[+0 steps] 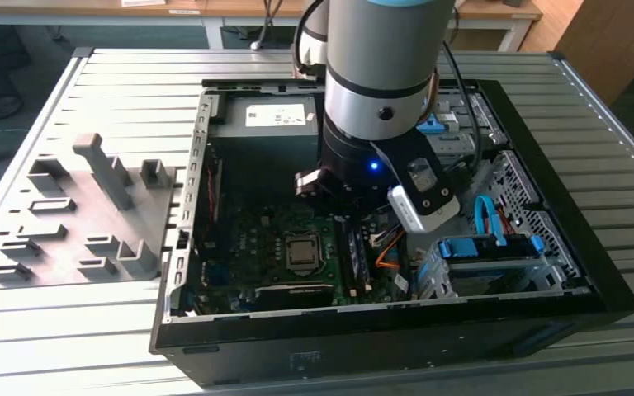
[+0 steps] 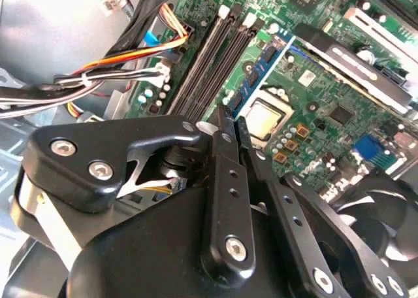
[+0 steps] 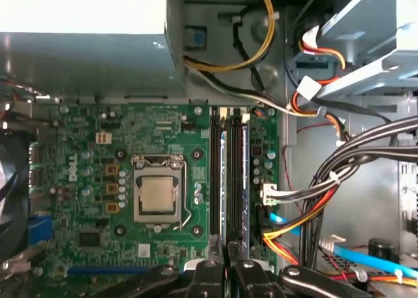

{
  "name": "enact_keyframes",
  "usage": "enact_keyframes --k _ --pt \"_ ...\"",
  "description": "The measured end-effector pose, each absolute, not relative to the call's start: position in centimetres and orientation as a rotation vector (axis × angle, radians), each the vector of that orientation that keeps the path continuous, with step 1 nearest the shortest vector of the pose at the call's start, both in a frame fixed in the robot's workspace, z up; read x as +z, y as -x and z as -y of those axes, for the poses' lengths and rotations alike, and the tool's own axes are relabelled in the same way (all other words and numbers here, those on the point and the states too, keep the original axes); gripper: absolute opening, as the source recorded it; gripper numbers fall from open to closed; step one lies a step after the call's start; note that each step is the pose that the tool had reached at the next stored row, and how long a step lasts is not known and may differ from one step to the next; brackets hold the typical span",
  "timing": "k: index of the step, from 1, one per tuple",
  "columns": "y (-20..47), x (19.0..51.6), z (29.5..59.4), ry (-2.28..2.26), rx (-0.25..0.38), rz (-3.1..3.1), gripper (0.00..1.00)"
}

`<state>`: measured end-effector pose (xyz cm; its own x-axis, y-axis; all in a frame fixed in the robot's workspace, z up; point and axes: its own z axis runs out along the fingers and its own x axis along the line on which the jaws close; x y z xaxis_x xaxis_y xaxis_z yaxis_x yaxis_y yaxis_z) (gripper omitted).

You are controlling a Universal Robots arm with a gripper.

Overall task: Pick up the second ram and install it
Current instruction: 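Insert the second ram into the second slot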

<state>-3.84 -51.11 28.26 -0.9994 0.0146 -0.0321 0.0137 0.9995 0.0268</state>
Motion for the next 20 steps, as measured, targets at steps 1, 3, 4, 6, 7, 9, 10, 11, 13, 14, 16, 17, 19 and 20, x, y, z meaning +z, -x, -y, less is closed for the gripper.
enact_keyframes --k 1,3,4,6,7,9,10,11,13,14,16,17,19,20 --pt "3.8 28.1 51.1 -0.022 0.041 -3.109 0.14" --pt "3.7 27.7 51.1 -0.022 0.042 -3.110 0.14" --pt "3.6 27.5 51.0 -0.022 0.042 -3.111 0.14" --pt "3.4 27.2 51.0 -0.022 0.041 -3.112 0.14" --pt "3.3 27.0 50.9 -0.022 0.041 -3.112 0.14" --pt "3.1 26.6 50.8 -0.022 0.041 -3.113 0.14" --pt "3.1 26.4 50.7 -0.022 0.041 -3.113 0.14" --pt "3.1 26.3 50.7 -0.022 0.041 -3.113 0.14" --pt "3.2 25.9 50.6 -0.022 0.041 -3.113 0.14" --pt "3.2 25.7 50.6 -0.022 0.041 -3.113 0.14" --pt "3.2 25.3 50.6 -0.027 0.041 -3.113 0.14" --pt "3.2 25.2 50.5 -0.030 0.040 -3.113 0.14" --pt "3.4 24.8 50.5 -0.030 0.040 -3.113 0.14" --pt "3.4 24.6 50.5 -0.030 0.040 -3.113 0.14"
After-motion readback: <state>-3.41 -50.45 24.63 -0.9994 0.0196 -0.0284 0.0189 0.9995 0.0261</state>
